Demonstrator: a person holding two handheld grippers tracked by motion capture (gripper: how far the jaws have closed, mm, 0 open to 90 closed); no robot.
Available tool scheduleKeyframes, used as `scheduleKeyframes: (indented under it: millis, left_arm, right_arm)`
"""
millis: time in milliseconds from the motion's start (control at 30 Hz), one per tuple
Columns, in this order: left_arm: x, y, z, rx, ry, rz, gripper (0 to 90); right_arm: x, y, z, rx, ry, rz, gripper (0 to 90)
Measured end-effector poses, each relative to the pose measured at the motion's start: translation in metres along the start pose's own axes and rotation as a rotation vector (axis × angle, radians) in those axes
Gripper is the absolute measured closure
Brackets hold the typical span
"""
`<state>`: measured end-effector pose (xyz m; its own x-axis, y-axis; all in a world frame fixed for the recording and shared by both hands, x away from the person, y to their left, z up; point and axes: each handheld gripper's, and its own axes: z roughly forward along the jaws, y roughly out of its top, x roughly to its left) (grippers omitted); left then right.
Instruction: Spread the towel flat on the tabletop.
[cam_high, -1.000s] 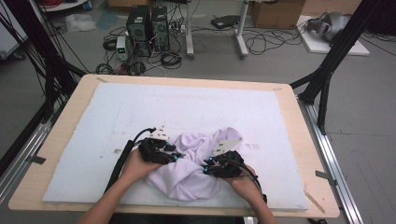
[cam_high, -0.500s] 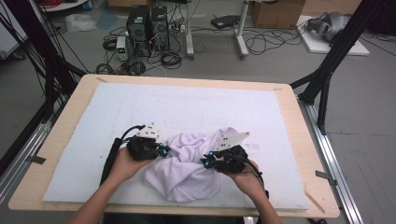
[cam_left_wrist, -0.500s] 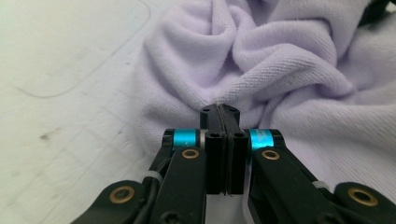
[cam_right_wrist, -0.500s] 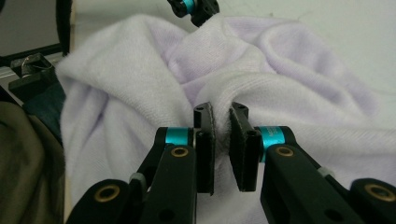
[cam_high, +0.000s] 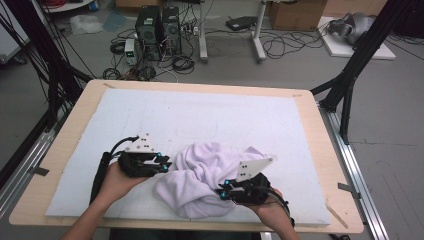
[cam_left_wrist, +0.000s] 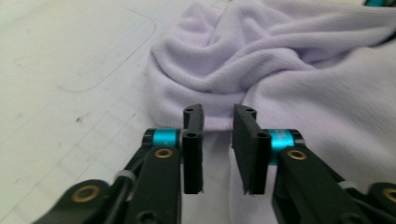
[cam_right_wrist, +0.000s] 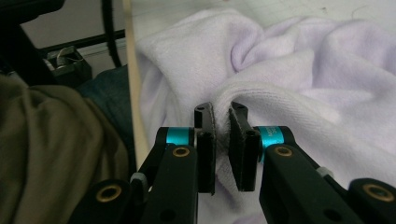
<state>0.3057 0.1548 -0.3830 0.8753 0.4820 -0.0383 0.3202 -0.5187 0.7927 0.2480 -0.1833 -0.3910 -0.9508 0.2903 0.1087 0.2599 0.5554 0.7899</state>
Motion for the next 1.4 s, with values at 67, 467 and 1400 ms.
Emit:
scheduleKeyframes:
  millis: [67, 467, 1400]
  left_arm:
    - [0.002, 0.004, 0.007, -0.004, -0.004, -0.001, 64.0]
    - [0.026, 0.008, 0.081, 0.109, 0.098, -0.054, 42.0]
    - [0.050, 0.024, -0.028, -0.081, 0.309, -0.123, 63.7]
  right_arm:
    - [-0.001, -0.003, -0.009, -0.012, 0.028, 0.003, 77.5]
    - [-0.079, -0.006, -0.011, 0.007, -0.246, 0.189, 37.0]
    - [-0.106, 0.082, -0.002, 0.002, -0.322, 0.073, 55.8]
